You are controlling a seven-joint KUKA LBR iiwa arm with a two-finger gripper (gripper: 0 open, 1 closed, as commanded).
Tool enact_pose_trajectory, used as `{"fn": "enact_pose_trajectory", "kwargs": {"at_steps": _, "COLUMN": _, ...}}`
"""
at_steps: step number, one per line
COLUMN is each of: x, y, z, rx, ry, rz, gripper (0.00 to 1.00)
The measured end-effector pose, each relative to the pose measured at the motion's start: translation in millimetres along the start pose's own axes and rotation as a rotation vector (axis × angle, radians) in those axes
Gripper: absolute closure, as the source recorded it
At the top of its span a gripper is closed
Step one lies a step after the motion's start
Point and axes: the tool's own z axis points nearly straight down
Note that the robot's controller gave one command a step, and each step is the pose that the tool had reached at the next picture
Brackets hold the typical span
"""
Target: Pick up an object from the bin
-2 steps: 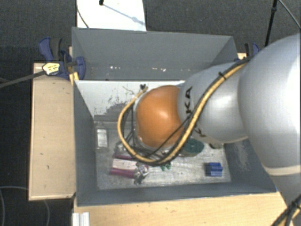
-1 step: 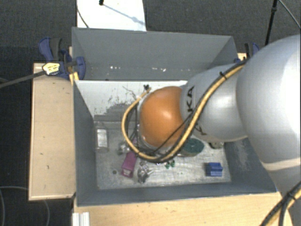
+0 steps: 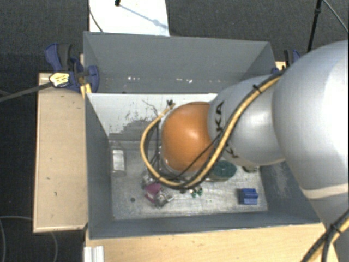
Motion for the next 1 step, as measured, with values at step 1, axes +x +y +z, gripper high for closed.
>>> {"fn": "enact_pose_trajectory", "kwargs": {"at_steps": 1, "x": -12.2, "y": 23.5, "z": -159.9, "rx": 0.003, "ry": -0.001, "rz": -0.320, "gripper": 1.00}}
